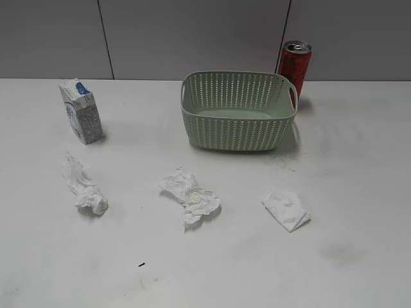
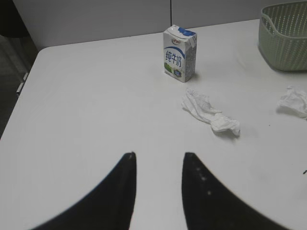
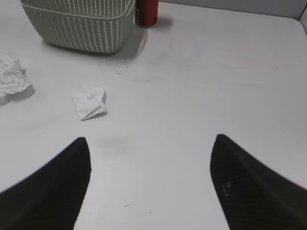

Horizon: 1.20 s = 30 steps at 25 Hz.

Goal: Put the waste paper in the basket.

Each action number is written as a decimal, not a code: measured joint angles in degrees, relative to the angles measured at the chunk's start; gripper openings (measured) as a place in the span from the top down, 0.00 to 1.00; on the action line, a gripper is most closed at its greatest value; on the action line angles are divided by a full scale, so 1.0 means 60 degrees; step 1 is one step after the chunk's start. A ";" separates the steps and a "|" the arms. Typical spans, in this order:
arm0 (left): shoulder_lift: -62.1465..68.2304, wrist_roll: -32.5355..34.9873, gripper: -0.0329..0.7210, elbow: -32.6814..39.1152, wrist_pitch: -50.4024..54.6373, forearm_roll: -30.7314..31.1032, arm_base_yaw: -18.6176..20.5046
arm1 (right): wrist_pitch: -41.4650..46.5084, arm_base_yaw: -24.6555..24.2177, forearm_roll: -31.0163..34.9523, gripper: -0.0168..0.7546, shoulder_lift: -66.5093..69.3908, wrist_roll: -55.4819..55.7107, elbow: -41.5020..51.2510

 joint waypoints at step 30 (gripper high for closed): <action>0.0000 0.0000 0.65 0.0000 0.0000 0.0000 0.0000 | 0.0000 0.0000 -0.0010 0.22 0.0000 0.0000 0.0000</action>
